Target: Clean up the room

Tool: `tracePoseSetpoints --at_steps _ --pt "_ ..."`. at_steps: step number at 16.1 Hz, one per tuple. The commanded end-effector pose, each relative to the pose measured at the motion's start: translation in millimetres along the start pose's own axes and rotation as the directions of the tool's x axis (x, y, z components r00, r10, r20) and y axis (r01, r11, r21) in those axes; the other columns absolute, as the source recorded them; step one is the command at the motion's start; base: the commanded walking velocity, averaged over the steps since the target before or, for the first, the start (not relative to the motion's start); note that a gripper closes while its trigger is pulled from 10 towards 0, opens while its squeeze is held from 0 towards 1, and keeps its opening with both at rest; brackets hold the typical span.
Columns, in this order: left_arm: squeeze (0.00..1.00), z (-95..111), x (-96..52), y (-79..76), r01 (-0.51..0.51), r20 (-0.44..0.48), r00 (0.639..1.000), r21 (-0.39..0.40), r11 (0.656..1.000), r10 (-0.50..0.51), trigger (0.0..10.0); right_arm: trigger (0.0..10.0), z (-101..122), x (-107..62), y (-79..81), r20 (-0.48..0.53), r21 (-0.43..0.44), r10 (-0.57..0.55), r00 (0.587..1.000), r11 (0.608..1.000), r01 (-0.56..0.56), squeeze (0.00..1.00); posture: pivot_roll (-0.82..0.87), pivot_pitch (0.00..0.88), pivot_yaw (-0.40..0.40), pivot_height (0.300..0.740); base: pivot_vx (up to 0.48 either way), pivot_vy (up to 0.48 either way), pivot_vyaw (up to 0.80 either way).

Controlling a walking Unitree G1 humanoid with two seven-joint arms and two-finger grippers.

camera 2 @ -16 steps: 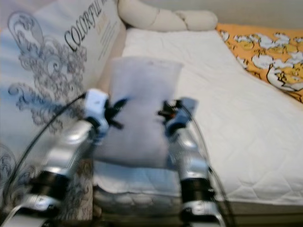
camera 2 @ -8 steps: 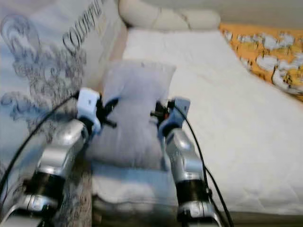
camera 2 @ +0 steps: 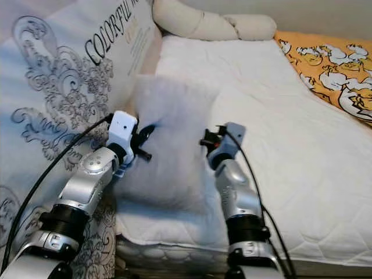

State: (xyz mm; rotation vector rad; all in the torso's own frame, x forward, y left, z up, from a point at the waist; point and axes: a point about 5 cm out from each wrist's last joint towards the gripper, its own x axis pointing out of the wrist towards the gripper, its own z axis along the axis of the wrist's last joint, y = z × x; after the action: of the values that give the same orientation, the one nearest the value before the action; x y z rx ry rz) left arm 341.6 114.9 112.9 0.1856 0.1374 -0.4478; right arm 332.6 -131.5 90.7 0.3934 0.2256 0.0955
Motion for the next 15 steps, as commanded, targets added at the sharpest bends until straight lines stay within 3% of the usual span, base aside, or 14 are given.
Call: tracePoseSetpoints --at_steps 1,3,4,5,7,11,15 --pt "0.00 17 6.4 6.2 -0.040 0.048 0.998 0.053 0.998 0.038 10.0 10.0 4 1.9 -4.9 0.006 -0.017 -0.017 1.000 1.000 0.017 1.00 -0.03 0.000 -0.015 0.740 0.000 0.000 0.00" --pt "0.00 15 12.4 14.1 -0.097 0.004 0.995 0.121 0.988 0.097 10.0 10.0 1 -0.4 -16.1 -0.025 -0.119 -0.022 0.999 0.993 0.019 1.00 -0.04 0.000 -0.008 0.740 0.000 0.000 0.00" --pt "0.00 15 14.0 17.6 -0.112 -0.003 0.994 0.131 0.985 0.114 10.0 10.0 3 -2.4 -16.6 -0.030 -0.235 0.031 0.999 0.971 -0.037 1.00 -0.04 0.000 0.000 0.740 0.000 0.000 0.00" --pt "0.00 16 14.8 18.3 -0.106 -0.002 0.994 0.147 0.983 0.108 10.0 10.0 4 -4.4 -16.0 -0.035 -0.280 0.074 0.997 0.956 -0.081 1.00 -0.04 0.000 0.000 0.740 0.000 0.000 0.00" --pt "0.00 27 20.6 21.3 -0.076 0.005 0.997 0.283 0.956 0.078 10.0 10.0 10 -13.1 -18.8 -0.080 -0.376 0.209 0.975 0.899 -0.223 1.00 -0.05 0.000 0.001 0.740 0.000 0.000 0.00" --pt "0.00 48 29.9 30.6 -0.064 -0.018 0.997 0.430 0.900 0.079 10.0 10.0 20 -26.4 -21.3 -0.139 -0.441 0.366 0.920 0.809 -0.388 1.00 -0.05 0.000 0.016 0.740 0.000 0.000 0.00" --pt "0.00 53 30.2 37.0 -0.027 -0.126 0.987 0.466 0.884 0.096 10.0 10.0 17 -39.3 -18.0 -0.175 -0.419 0.465 0.868 0.763 -0.493 1.00 -0.06 0.000 0.035 0.740 0.000 0.000 0.00"
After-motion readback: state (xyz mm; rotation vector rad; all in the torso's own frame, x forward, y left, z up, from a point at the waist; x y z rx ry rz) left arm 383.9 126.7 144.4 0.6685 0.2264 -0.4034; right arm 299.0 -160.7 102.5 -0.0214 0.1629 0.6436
